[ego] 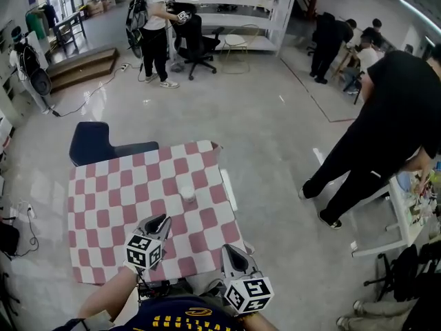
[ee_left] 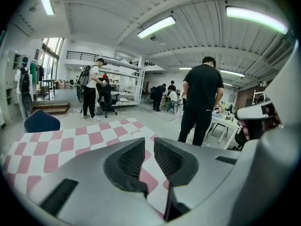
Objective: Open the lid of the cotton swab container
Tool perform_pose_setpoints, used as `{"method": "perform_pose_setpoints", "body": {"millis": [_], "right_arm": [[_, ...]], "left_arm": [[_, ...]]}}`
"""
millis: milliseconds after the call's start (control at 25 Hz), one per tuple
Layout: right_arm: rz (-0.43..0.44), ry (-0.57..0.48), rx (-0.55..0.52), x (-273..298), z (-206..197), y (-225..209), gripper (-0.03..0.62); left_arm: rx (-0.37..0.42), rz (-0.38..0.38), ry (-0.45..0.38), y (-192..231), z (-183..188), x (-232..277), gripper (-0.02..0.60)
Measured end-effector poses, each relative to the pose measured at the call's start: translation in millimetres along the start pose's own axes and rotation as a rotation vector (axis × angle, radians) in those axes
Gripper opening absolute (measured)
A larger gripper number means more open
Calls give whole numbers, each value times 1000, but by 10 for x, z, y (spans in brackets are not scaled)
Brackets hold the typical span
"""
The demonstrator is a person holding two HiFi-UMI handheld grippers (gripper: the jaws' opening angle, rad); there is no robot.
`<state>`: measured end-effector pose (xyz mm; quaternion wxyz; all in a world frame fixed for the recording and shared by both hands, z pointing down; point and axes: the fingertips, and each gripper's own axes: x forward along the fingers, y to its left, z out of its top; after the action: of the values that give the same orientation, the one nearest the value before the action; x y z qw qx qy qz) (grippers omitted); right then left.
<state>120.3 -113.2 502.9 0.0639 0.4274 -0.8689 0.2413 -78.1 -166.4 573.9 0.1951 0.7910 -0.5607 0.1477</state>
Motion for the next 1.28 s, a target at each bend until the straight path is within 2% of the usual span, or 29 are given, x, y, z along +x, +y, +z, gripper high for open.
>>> {"method": "perform_pose_setpoints", "body": {"millis": [200, 480, 680, 920, 1080, 1280], "right_arm": [[-18, 20, 18, 195, -2, -50, 12], [-45, 33, 51, 334, -4, -136, 11], [-81, 46, 74, 308, -56, -245, 11], [-114, 61, 91, 281, -112, -344, 11], [-125, 69, 97, 285, -134, -377, 12], [-132, 76, 101, 310, -148, -398, 11]], "left_arm": [[11, 13, 8, 219, -38, 307, 59], [57, -30, 29, 225, -182, 724, 60], [73, -34, 43, 246, -330, 932, 67], [78, -47, 69, 295, -453, 1125, 168], [80, -89, 64, 231, -474, 1217, 303], [111, -71, 96, 263, -558, 1340, 341]]}}
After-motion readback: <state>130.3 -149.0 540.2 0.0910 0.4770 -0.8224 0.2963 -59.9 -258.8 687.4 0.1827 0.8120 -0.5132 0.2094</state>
